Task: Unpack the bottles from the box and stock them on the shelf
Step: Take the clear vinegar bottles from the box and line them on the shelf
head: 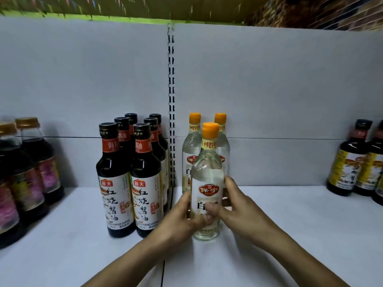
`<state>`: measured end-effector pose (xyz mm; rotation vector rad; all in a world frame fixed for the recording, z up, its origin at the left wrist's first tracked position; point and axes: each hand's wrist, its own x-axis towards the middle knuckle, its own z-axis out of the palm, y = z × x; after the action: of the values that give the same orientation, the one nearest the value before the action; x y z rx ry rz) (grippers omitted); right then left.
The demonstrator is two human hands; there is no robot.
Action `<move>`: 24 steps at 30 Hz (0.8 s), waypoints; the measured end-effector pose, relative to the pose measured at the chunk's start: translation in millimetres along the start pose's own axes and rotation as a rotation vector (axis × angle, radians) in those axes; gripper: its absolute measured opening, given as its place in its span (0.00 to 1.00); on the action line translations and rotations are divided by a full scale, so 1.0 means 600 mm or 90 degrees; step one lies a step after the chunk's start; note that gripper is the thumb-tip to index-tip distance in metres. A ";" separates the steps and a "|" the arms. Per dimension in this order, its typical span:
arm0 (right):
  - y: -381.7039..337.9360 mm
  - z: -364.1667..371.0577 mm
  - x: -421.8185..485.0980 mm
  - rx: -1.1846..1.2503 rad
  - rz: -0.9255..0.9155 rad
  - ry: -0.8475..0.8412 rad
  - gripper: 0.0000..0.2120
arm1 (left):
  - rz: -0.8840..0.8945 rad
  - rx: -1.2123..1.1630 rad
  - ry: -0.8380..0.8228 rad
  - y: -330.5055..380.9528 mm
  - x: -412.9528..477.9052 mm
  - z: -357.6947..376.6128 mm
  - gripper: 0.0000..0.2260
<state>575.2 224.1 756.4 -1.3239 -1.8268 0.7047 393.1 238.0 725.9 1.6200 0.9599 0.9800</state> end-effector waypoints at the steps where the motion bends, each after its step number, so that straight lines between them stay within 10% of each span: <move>1: 0.000 0.001 0.006 -0.012 0.001 -0.001 0.24 | 0.005 0.012 0.005 0.000 0.005 -0.001 0.27; 13: 0.023 0.037 0.064 -0.063 0.075 0.019 0.25 | 0.035 0.026 0.145 -0.030 0.056 -0.009 0.49; 24: 0.027 0.062 0.076 -0.166 0.122 0.038 0.29 | 0.071 0.220 0.181 -0.067 0.058 -0.005 0.44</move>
<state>544.8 272.4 734.4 -1.6895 -1.8037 0.5311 397.7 279.2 693.1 1.8667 1.2986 1.1936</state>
